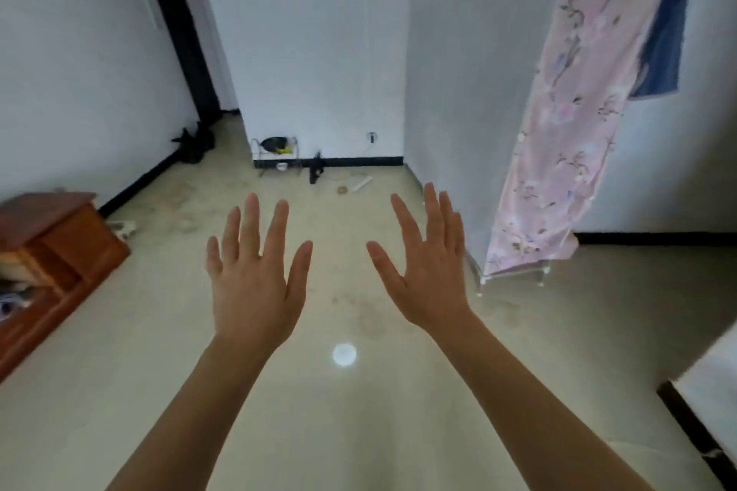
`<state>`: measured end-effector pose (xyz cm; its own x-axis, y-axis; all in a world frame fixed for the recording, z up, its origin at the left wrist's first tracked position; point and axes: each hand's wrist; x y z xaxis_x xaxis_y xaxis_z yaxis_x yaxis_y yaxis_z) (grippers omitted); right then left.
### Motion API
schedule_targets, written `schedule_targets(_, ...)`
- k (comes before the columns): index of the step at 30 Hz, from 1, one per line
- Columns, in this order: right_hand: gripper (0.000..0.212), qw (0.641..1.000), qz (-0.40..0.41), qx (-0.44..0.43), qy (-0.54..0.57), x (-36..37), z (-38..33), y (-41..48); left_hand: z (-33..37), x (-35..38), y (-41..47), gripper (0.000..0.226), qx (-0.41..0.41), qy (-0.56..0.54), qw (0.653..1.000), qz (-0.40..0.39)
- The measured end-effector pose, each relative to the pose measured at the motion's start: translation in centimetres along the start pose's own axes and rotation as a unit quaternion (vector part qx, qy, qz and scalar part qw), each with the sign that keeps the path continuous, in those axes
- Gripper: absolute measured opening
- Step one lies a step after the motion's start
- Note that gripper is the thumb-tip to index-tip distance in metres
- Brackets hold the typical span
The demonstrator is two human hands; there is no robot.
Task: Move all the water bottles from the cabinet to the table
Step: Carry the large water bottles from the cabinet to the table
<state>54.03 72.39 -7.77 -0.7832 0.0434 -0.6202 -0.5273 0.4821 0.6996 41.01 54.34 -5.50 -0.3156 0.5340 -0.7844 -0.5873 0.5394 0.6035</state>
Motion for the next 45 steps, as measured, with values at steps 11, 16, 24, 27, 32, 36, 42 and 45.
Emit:
schedule_targets(11, 0.064, 0.963, -0.06, -0.177, 0.192, 26.2, -17.6, 13.8, -25.5, 1.2, 6.3, 0.064, -0.21, 0.169, 0.963, 0.02)
schedule_targets(16, 0.065, 0.944, -0.094, -0.199, 0.247, 37.5, -21.3, 21.0, -33.3, 4.7, 13.0, 0.063, -0.276, 0.219, 0.936, 0.0)
schedule_targets(24, 0.069, 0.898, -0.162, -0.268, 0.308, 51.1, -30.3, 31.4, -44.7, 7.1, 20.6, 0.063, -0.359, 0.244, 0.901, 0.023)
schedule_targets(27, 0.07, 0.881, -0.183, -0.294, 0.323, 56.6, -34.8, 33.2, -50.1, 8.3, 22.2, 0.067, -0.381, 0.254, 0.889, 0.028)
schedule_targets(32, 0.069, 0.869, -0.177, -0.314, 0.338, 66.2, -42.5, 35.2, -61.0, 11.0, 24.0, 0.068, -0.399, 0.249, 0.882, 0.034)
schedule_targets(36, 0.07, 0.87, -0.191, -0.317, 0.327, 73.6, -49.6, 38.0, -71.4, 12.2, 26.8, 0.068, -0.414, 0.237, 0.879, 0.026)
schedule_targets(42, 0.069, 0.876, -0.188, -0.307, 0.32, 82.6, -59.4, 44.2, -85.3, 11.6, 33.8, 0.069, -0.403, 0.241, 0.882, 0.031)
schedule_targets(45, 0.069, 0.877, -0.193, -0.305, 0.318, 87.1, -63.0, 46.3, -91.1, 12.6, 36.3, 0.069, -0.402, 0.243, 0.883, 0.024)
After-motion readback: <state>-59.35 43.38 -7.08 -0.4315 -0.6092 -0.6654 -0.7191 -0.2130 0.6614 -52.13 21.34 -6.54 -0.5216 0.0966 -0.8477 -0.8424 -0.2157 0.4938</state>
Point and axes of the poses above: each hand's wrist, its own y-axis towards the middle knuckle, its own x-axis out of the palm, z = x × y, and after that the axes turned 5 degrees about y, right-handed
